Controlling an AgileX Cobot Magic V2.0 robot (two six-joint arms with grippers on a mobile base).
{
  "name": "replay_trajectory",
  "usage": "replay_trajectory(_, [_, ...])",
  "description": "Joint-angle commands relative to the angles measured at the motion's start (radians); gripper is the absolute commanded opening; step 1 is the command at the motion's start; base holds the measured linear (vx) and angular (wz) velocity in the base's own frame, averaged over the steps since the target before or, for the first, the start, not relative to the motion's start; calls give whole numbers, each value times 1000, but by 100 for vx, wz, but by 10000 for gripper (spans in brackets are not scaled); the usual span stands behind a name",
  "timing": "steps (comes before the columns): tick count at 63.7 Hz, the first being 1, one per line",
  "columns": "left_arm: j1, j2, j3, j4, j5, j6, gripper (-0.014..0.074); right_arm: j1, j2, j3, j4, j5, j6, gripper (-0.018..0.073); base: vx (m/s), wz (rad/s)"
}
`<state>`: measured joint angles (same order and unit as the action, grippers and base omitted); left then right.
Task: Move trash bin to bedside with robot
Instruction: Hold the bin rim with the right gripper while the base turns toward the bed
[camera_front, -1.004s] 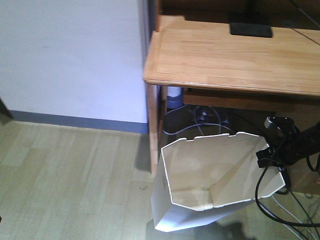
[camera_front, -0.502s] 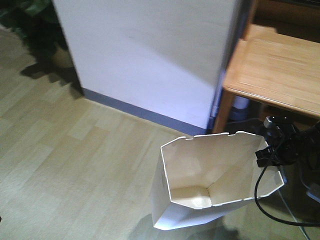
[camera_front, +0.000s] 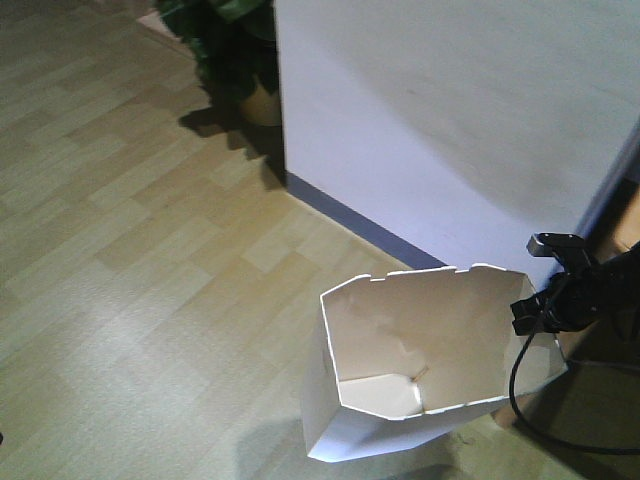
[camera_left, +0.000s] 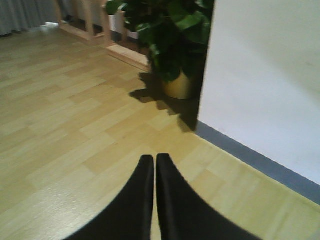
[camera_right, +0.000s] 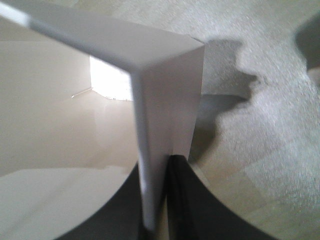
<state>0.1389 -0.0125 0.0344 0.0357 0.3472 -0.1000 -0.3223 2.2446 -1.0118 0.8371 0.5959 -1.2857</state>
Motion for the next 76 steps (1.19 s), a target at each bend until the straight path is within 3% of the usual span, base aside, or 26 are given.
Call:
replay_trajectory(1, [-3,-14,3,-2,-66,-4,-6,-2,-71,-15,81,160,12,-5,15,52])
replay_trajectory(76, [-3,-14,3,-2,-66,-4,-6,-3,-71,-15,81,153,12,-5,17,60])
